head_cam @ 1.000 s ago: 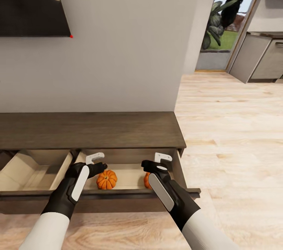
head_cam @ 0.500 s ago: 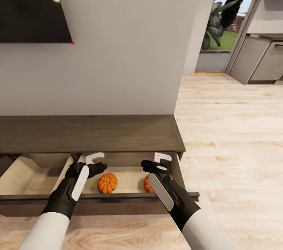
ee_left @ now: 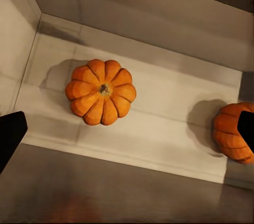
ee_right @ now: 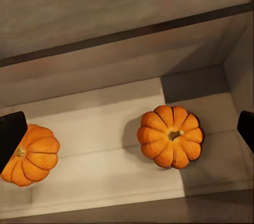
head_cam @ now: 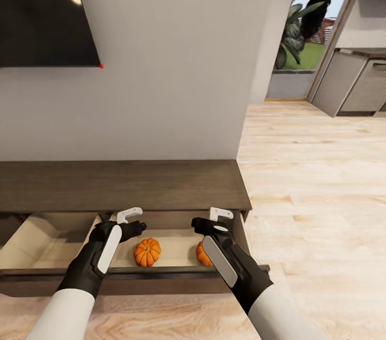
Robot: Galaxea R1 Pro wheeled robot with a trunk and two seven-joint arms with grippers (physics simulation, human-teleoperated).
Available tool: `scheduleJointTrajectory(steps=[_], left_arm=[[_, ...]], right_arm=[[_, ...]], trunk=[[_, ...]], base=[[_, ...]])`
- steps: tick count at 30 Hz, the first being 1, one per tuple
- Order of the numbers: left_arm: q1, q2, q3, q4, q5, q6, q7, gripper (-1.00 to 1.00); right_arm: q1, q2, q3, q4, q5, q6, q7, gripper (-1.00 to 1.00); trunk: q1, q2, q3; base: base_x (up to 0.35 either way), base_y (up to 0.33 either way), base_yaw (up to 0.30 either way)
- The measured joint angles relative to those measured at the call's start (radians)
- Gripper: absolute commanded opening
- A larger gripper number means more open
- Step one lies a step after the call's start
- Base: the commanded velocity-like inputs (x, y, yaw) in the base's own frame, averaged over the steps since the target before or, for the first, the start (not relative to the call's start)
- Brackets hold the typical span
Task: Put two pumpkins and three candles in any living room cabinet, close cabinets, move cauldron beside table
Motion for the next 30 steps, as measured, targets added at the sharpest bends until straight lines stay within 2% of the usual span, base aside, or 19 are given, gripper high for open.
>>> scheduleJointTrajectory(steps=[4, 14, 30], left_arm=[[0.0, 0.0, 0.0, 0.0, 0.0, 0.0, 0.0, 1.0], [0.0, 0.001, 0.003, 0.0, 0.0, 0.0, -0.003, 1.0], [0.0, 0.001, 0.003, -0.001, 0.0, 0.0, -0.004, 1.0]], right_arm=[[0.0, 0.0, 0.0, 0.0, 0.0, 0.0, 0.0, 1.0], [0.0, 0.0, 0.0, 0.0, 0.0, 0.0, 0.001, 1.0], [0.0, 0.0, 0.0, 0.0, 0.0, 0.0, 0.002, 1.0]], trunk=[[-0.015, 0.028, 0.013], [-0.015, 0.028, 0.013], [-0.016, 0.028, 0.013]], base=[[-0.289, 0.0, 0.0], [-0.29, 0.0, 0.0], [-0.189, 0.0, 0.0]])
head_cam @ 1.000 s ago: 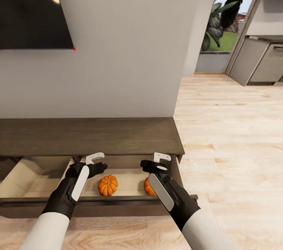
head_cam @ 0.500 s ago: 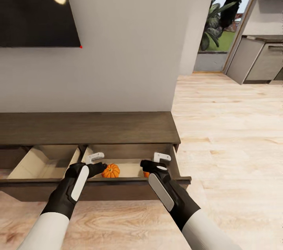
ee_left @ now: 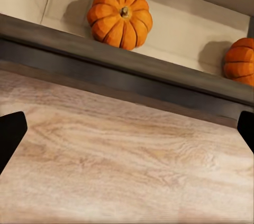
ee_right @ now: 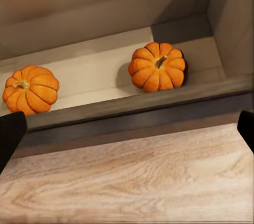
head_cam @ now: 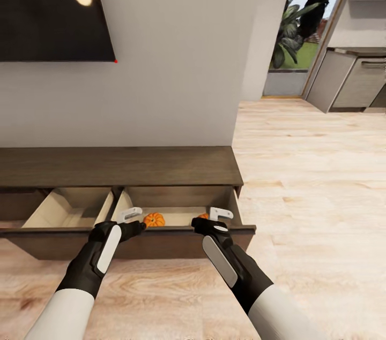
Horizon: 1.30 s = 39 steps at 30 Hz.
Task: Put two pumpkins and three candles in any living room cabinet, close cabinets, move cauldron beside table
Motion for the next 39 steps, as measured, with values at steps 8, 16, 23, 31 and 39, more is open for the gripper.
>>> scheduleJointTrajectory(steps=[8, 16, 23, 31, 39], left_arm=[[0.0, 0.0, 0.0, -0.001, 0.0, 0.0, 0.0, 1.0], [0.0, 0.0, 0.0, -0.001, -0.001, 0.0, 0.0, 1.0], [0.0, 0.0, 0.0, -0.004, -0.001, 0.0, 0.0, 1.0], [0.0, 0.001, 0.0, -0.013, -0.002, -0.002, 0.0, 1.0], [0.0, 0.0, -0.001, -0.015, -0.001, -0.002, 0.0, 1.0]], right_arm=[[0.0, 0.0, 0.0, 0.0, 0.0, -0.001, 0.0, 1.0], [0.0, 0.0, 0.0, 0.0, 0.0, -0.001, 0.0, 1.0], [0.0, 0.0, 0.0, 0.0, 0.0, -0.001, 0.0, 1.0], [0.0, 0.0, 0.0, 0.0, 0.0, -0.001, 0.0, 1.0], [0.0, 0.0, 0.0, 0.002, 0.0, -0.001, 0.0, 1.0]], trunk=[[0.0, 0.0, 0.0], [0.0, 0.0, 0.0], [0.023, -0.042, -0.019], [0.053, -0.098, -0.044], [0.085, -0.154, -0.069]], base=[[-0.046, 0.0, 0.0], [-0.226, 0.0, 0.0], [-0.058, 0.0, 0.0], [-0.001, 0.0, 0.0], [-0.134, 0.0, 0.0]])
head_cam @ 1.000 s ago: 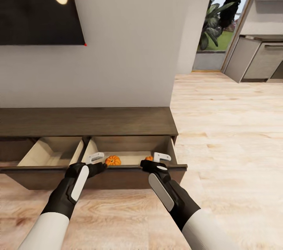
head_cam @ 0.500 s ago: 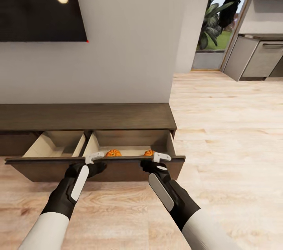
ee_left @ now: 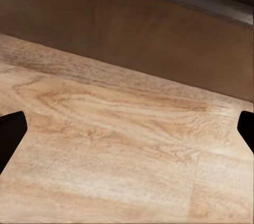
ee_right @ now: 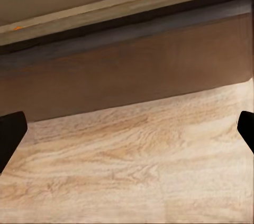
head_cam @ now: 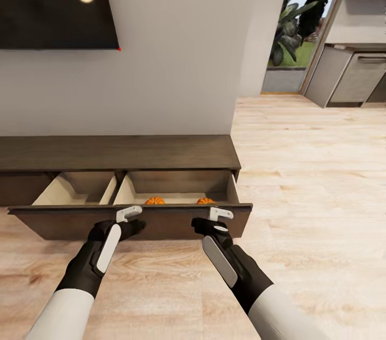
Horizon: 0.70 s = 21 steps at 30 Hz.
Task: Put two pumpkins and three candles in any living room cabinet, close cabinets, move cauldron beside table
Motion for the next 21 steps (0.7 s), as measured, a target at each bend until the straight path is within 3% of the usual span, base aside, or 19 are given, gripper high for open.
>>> scheduleJointTrajectory(steps=[21], left_arm=[[0.0, 0.001, -0.008, 0.008, -0.005, -0.018, -0.006, 1.0]], right_arm=[[0.0, 0.0, -0.001, 0.006, -0.001, 0.004, 0.0, 1.0]], trunk=[[0.08, -0.147, -0.066]], base=[[-0.008, 0.0, 0.0]])
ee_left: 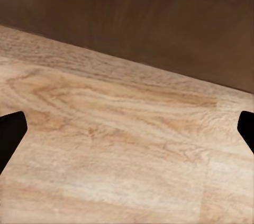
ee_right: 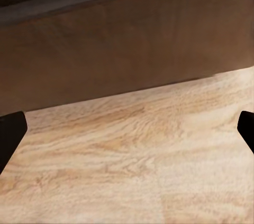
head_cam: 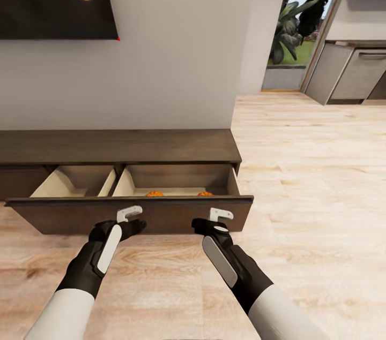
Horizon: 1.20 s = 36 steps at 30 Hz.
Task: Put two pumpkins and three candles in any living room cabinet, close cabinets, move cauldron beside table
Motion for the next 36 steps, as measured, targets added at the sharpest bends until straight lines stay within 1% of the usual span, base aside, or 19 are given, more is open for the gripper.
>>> scheduleJointTrajectory(steps=[3, 4, 5, 9, 11, 16, 18, 19, 20, 23, 24, 25, 26, 28, 29, 30, 32, 36], left_arm=[[0.0, 0.001, -0.004, 0.006, -0.005, -0.007, -0.001, 1.0], [0.0, 0.001, -0.005, 0.009, -0.005, -0.018, -0.001, 1.0], [0.0, 0.003, -0.006, 0.027, -0.007, -0.045, -0.002, 1.0], [0.0, 0.004, -0.009, 0.057, -0.009, -0.075, -0.001, 1.0], [0.0, 0.005, -0.009, 0.07, -0.01, -0.114, 0.0, 1.0], [0.0, 0.006, -0.01, 0.083, -0.015, -0.136, 0.002, 1.0], [0.001, 0.006, -0.014, 0.088, -0.019, -0.147, 0.003, 1.0], [0.001, 0.006, -0.019, 0.094, -0.02, -0.163, 0.003, 1.0], [0.001, 0.006, -0.029, 0.11, -0.02, -0.2, 0.003, 1.0], [0.001, 0.007, -0.059, 0.163, -0.027, -0.289, 0.004, 1.0], [0.001, 0.008, -0.073, 0.186, -0.044, -0.332, 0.004, 1.0], [0.001, 0.008, -0.079, 0.196, -0.064, -0.355, 0.004, 1.0], [0.001, 0.008, -0.084, 0.205, -0.1, -0.378, 0.004, 1.0], [0.001, 0.007, -0.087, 0.212, -0.144, -0.395, 0.002, 1.0], [0.001, 0.007, -0.087, 0.213, -0.157, -0.4, 0.002, 1.0], [0.001, 0.007, -0.088, 0.215, -0.168, -0.404, 0.001, 1.0], [0.001, 0.007, -0.088, 0.216, -0.175, -0.412, 0.0, 1.0], [0.012, 0.007, -0.089, 0.216, -0.18, -0.481, -0.002, 1.0]], right_arm=[[0.002, 0.0, 0.002, -0.001, 0.003, 0.0, -0.002, 1.0], [0.002, 0.0, 0.003, -0.001, 0.005, -0.001, -0.002, 1.0], [0.009, 0.0, 0.004, -0.002, 0.009, -0.003, -0.001, 1.0], [0.015, 0.0, 0.006, -0.002, 0.016, -0.006, 0.0, 1.0], [0.015, 0.0, 0.008, 0.0, 0.016, -0.008, 0.003, 1.0], [0.013, 0.0, 0.011, -0.002, 0.017, -0.015, 0.013, 1.0], [0.014, 0.0, 0.012, -0.002, 0.019, -0.036, 0.017, 1.0], [0.014, 0.0, 0.012, -0.001, 0.02, -0.055, 0.021, 1.0], [0.016, 0.0, 0.013, 0.0, 0.02, -0.084, 0.035, 1.0], [0.017, -0.029, 0.013, 0.0, 0.023, -0.125, 0.096, 1.0], [0.017, -0.043, 0.013, 0.001, 0.026, -0.148, 0.127, 1.0], [0.018, -0.051, 0.014, 0.002, 0.032, -0.169, 0.142, 1.0], [0.021, -0.059, 0.014, 0.008, 0.05, -0.2, 0.156, 1.0], [0.022, -0.064, 0.013, 0.03, 0.078, -0.235, 0.166, 1.0], [0.022, -0.064, 0.012, 0.044, 0.089, -0.25, 0.168, 1.0], [0.023, -0.065, 0.012, 0.063, 0.099, -0.27, 0.17, 1.0], [0.023, -0.065, 0.011, 0.082, 0.104, -0.288, 0.172, 1.0], [0.023, -0.066, 0.011, 0.12, 0.11, -0.314, 0.174, 1.0]], trunk=[[0.012, -0.021, -0.009], [0.015, -0.028, -0.013], [0.019, -0.035, -0.016], [0.035, -0.063, -0.028], [0.042, -0.077, -0.034], [0.061, -0.112, -0.05], [0.069, -0.126, -0.056], [0.073, -0.133, -0.06], [0.077, -0.14, -0.063], [0.088, -0.16, -0.072], [0.088, -0.16, -0.076], [0.089, -0.161, -0.08], [0.089, -0.161, -0.084], [0.09, -0.161, -0.092], [0.091, -0.162, -0.095], [0.091, -0.162, -0.099], [0.092, -0.162, -0.107], [0.094, -0.163, -0.122]], base=[[0.0, 0.0, 0.0], [0.0, 0.0, 0.0], [0.0, 0.0, 0.0], [0.0, 0.0, 0.0], [0.0, 0.0, 0.0], [0.0, 0.0, 0.0], [0.0, 0.0, 0.0], [0.0, 0.0, 0.0], [0.0, 0.0, 0.0], [0.0, 0.0, 0.0], [0.0, 0.0, 0.0], [0.0, 0.0, 0.0], [0.0, 0.0, 0.0], [0.0, 0.0, 0.0], [0.0, 0.0, 0.0], [0.0, 0.0, 0.0], [0.0, 0.0, 0.0], [0.0, 0.0, 0.0]])
